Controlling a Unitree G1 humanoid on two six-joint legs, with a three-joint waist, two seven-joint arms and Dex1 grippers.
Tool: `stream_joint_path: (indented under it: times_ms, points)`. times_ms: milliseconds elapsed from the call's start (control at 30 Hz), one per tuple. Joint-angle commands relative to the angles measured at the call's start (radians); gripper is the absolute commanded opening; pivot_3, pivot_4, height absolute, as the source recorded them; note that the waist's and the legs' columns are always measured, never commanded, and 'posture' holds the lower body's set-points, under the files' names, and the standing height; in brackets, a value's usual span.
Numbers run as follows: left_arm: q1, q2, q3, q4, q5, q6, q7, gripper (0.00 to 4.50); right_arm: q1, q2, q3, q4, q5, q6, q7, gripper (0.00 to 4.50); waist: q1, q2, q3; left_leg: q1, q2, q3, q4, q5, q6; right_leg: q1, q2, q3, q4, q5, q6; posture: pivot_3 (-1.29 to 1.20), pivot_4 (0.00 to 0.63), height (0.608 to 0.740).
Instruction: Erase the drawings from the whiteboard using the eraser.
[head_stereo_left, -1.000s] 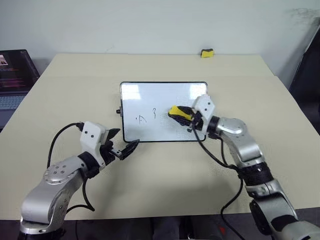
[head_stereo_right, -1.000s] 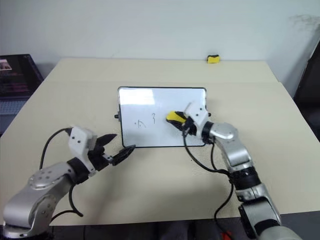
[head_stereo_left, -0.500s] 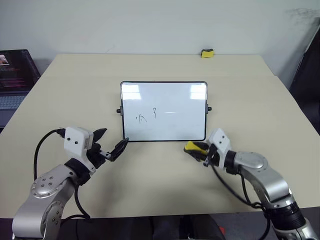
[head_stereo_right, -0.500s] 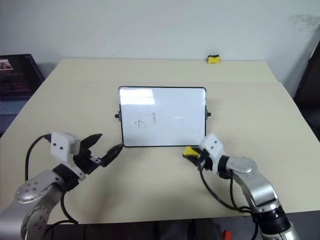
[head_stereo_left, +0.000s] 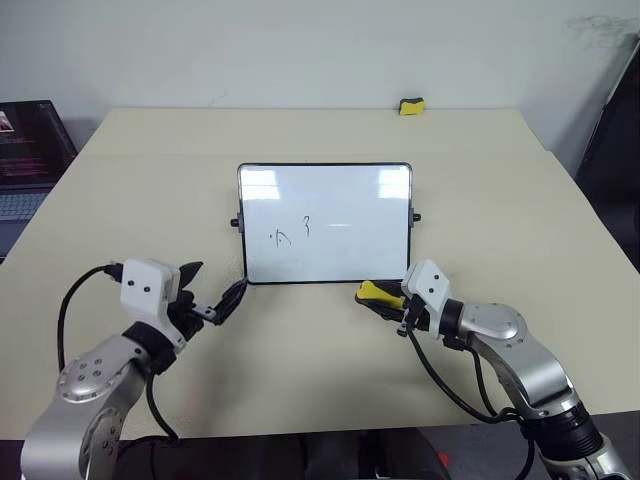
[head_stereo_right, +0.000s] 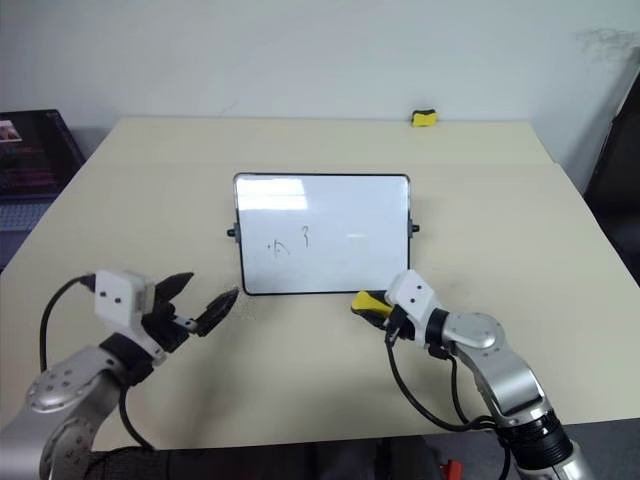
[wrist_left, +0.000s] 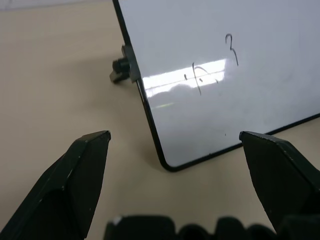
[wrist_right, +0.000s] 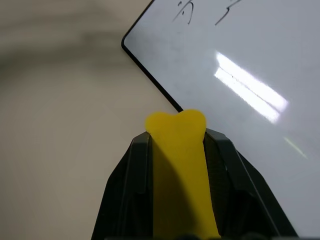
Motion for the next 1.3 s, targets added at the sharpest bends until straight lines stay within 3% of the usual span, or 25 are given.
stream_joint_path:
  times_ms: [33,300,433,567,833,900,1067,1300]
  points:
    - [0.001,0.000,0.041,-0.050,-0.023,0.021,0.025,4.50,-0.085,0.028,0.025,0.049,-0.047,-0.163,0.005,1.07,0.001,0.000,0.000,0.000,0.000,0.000,0.000,0.000,0.000,0.000,0.000,0.000,0.000,0.000,0.000,0.00,0.150,0.740]
    - [-0.069,0.062,0.017,-0.018,-0.021,0.061,-0.002,4.50,-0.440,0.203,0.105,0.494,-0.293,-0.547,-0.172,1.07,0.001,-0.001,0.000,0.000,0.000,0.001,0.000,0.001,-0.001,0.000,0.001,-0.001,0.002,0.001,-0.001,0.00,0.150,0.740]
    - [-0.126,0.095,-0.020,-0.010,-0.019,0.083,-0.031,4.50,-0.635,0.273,0.127,0.746,-0.388,-0.593,-0.253,1.07,0.001,-0.001,-0.001,0.000,0.001,0.001,0.000,0.002,-0.004,0.000,0.000,-0.001,0.001,0.001,-0.002,0.00,0.150,0.740]
    - [-0.157,0.111,-0.030,-0.010,-0.035,0.102,-0.049,4.50,-0.731,0.302,0.138,0.910,-0.441,-0.620,-0.295,1.07,0.004,-0.001,-0.001,-0.001,0.001,0.001,0.000,0.002,-0.004,0.000,-0.002,-0.001,0.000,0.001,-0.002,0.00,0.150,0.740]
    - [-0.156,0.103,-0.044,-0.021,-0.039,0.110,-0.056,4.50,-0.727,0.281,0.182,1.117,-0.514,-0.601,-0.252,1.05,0.001,-0.002,-0.002,0.002,0.001,0.001,0.000,0.002,-0.003,0.001,-0.004,-0.001,0.002,0.001,-0.002,0.00,0.150,0.740]
    - [-0.155,0.102,-0.043,-0.023,-0.040,0.110,-0.055,4.50,-0.701,0.256,0.217,1.113,-0.541,-0.615,-0.214,1.05,0.003,-0.002,-0.002,0.005,0.001,0.000,0.000,0.002,-0.003,0.004,-0.003,-0.001,0.003,0.002,-0.003,0.00,0.150,0.740]
    - [-0.162,0.099,-0.054,-0.020,-0.039,0.110,-0.054,4.50,-0.630,0.207,0.287,1.041,-0.577,-0.609,-0.101,1.05,0.004,-0.002,-0.002,0.031,0.001,0.000,-0.001,0.002,-0.003,0.030,-0.003,-0.002,0.000,0.001,-0.005,0.00,0.150,0.740]
    - [-0.175,0.099,-0.070,-0.009,-0.037,0.108,-0.058,4.50,-0.606,0.190,0.287,0.963,-0.584,-0.597,-0.080,1.05,0.003,-0.002,-0.002,0.034,0.002,-0.001,-0.001,0.006,0.002,0.031,-0.001,-0.002,0.002,0.003,-0.008,0.00,0.150,0.740]
